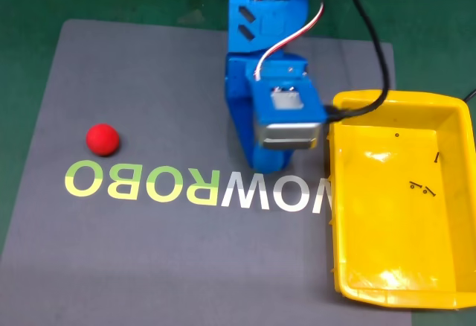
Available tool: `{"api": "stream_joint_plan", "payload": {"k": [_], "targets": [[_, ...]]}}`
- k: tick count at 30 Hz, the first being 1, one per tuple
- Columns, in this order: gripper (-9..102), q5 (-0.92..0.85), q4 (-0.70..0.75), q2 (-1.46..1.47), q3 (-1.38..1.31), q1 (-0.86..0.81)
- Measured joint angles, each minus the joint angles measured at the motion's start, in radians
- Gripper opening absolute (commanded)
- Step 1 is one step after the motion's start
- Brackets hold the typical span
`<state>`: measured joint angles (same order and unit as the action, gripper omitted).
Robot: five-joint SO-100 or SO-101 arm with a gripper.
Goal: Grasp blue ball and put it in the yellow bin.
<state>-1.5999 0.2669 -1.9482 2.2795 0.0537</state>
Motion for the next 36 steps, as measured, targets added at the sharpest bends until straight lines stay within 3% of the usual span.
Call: {"api": "stream_joint_plan", "payload": {"k": [19, 27, 34, 36], "targets": [[0, 0.006, 0.000, -0.144, 0.000, 0.359], [1, 0.006, -0.003, -0.144, 0.000, 0.422], [33, 0.003, -0.005, -0.141, 0.000, 0.420], [35, 0.003, -0.005, -0.141, 0.000, 0.420]]}}
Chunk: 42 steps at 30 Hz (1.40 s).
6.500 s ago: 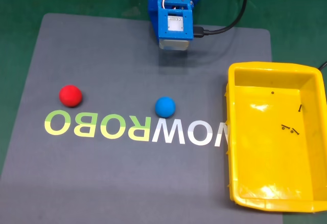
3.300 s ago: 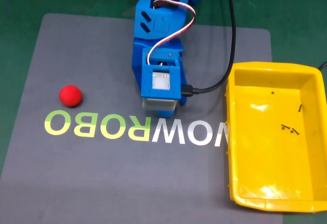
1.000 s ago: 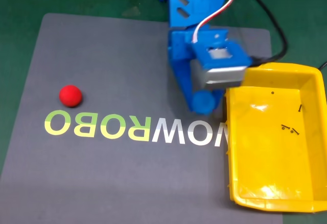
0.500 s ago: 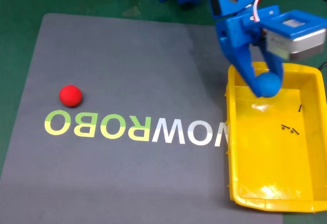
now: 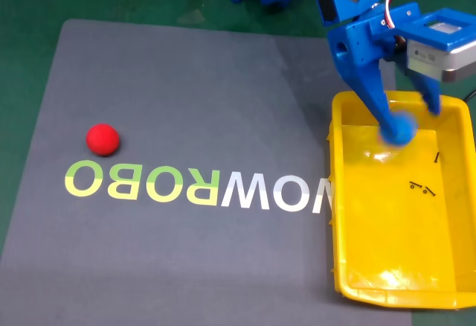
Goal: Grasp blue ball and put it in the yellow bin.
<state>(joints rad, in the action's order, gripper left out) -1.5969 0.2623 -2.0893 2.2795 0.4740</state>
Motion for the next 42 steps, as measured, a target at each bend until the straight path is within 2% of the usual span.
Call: {"api": "stream_joint_plan", "payload": {"k": [25, 34, 42], "targets": [[35, -0.002, 0.018, -0.029, 0.000, -0.031], [31, -0.037, 0.103, -0.268, 0.147, -0.133], [29, -0.067, 0.239, -0.560, 0.341, -0.299]]}}
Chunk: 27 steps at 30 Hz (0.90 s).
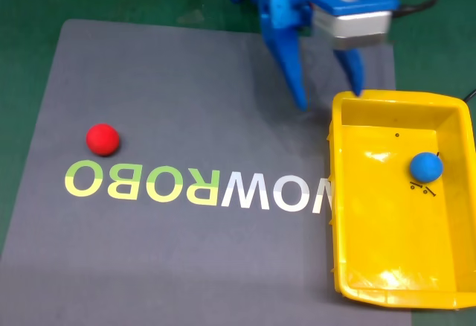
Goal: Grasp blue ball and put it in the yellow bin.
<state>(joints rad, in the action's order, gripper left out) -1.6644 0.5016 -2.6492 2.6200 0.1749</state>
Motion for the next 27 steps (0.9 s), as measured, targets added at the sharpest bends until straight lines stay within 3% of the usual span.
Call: {"api": "stream_joint_plan", "payload": {"k": [8, 20, 27], "targets": [[25, -0.048, 0.141, -0.270, 0.173, -0.161], [0, -0.071, 0.318, -0.497, 0.316, -0.284], [0, -0.089, 0.377, -0.554, 0.382, -0.342]]}}
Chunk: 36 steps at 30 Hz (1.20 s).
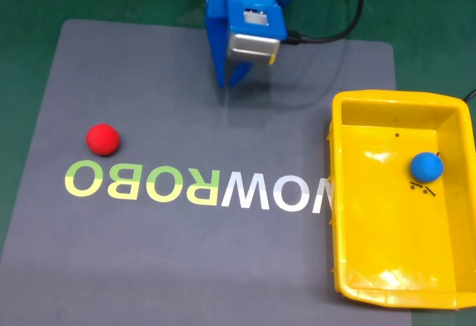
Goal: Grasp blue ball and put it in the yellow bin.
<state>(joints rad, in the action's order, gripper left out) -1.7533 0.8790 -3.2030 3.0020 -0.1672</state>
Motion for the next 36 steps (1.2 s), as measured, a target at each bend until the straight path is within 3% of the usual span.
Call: {"api": "stream_joint_plan", "payload": {"k": [12, 26, 36], "targets": [[0, 0.017, 0.196, -0.104, 0.040, -0.012], [0, 0.017, 0.278, -0.107, 0.066, -0.021], [0, 0.072, 0.457, -0.107, 0.066, -0.021]]}}
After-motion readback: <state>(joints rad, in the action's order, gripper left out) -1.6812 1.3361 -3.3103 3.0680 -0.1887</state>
